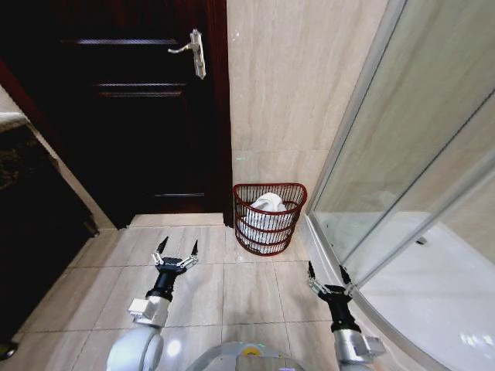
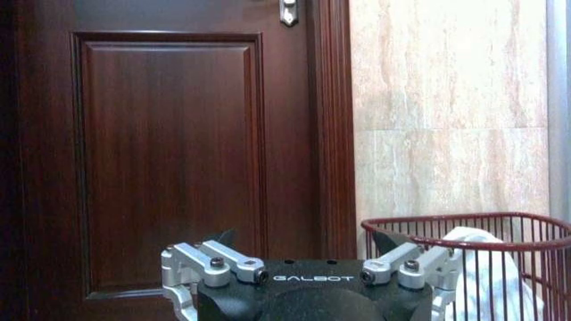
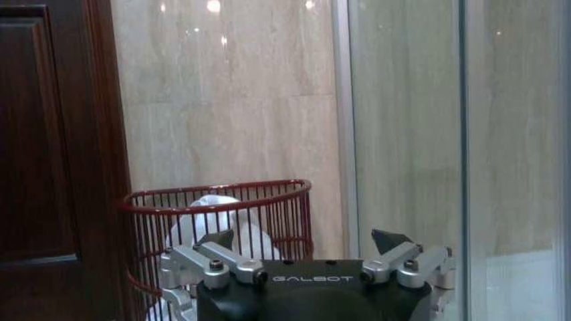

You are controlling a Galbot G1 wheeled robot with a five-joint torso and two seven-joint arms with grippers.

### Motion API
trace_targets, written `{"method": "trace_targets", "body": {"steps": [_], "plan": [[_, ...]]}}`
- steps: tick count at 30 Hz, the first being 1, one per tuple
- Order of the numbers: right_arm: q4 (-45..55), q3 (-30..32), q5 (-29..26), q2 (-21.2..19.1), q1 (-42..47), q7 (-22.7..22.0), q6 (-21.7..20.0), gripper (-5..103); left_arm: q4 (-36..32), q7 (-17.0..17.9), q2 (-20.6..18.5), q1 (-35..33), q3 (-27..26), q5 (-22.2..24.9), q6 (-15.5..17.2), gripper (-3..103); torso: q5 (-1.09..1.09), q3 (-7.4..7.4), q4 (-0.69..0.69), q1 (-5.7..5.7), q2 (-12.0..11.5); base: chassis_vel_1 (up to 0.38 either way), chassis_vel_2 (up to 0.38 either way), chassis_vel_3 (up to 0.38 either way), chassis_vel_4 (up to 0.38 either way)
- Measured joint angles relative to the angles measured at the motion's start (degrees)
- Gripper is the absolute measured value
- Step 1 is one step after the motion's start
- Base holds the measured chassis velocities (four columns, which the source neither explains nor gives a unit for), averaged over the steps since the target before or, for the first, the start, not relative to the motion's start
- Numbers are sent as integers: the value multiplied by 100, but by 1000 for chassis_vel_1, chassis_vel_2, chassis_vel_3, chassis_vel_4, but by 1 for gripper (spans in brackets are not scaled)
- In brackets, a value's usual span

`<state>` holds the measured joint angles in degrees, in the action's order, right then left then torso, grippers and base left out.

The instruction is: Discard the used towel into the hamper.

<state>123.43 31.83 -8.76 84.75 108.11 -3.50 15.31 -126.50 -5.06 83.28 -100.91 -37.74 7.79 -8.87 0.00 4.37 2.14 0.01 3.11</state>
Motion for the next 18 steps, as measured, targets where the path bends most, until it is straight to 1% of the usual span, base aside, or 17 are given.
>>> {"method": "trace_targets", "body": {"steps": [8,13,18], "plan": [[-1,-5,80,-4,8,-71,-8,100,-19,-44,-1,33,11,-33,-25,100,0,16,0,0,21,0,0,0,0],[0,-15,129,11,2,-88,36,100,-77,-23,13,42,30,-145,108,100,0,25,0,-1,31,0,0,0,0],[-27,-42,150,7,8,-92,126,100,-104,2,18,27,46,-159,135,100,0,31,0,-1,38,0,0,0,0]]}}
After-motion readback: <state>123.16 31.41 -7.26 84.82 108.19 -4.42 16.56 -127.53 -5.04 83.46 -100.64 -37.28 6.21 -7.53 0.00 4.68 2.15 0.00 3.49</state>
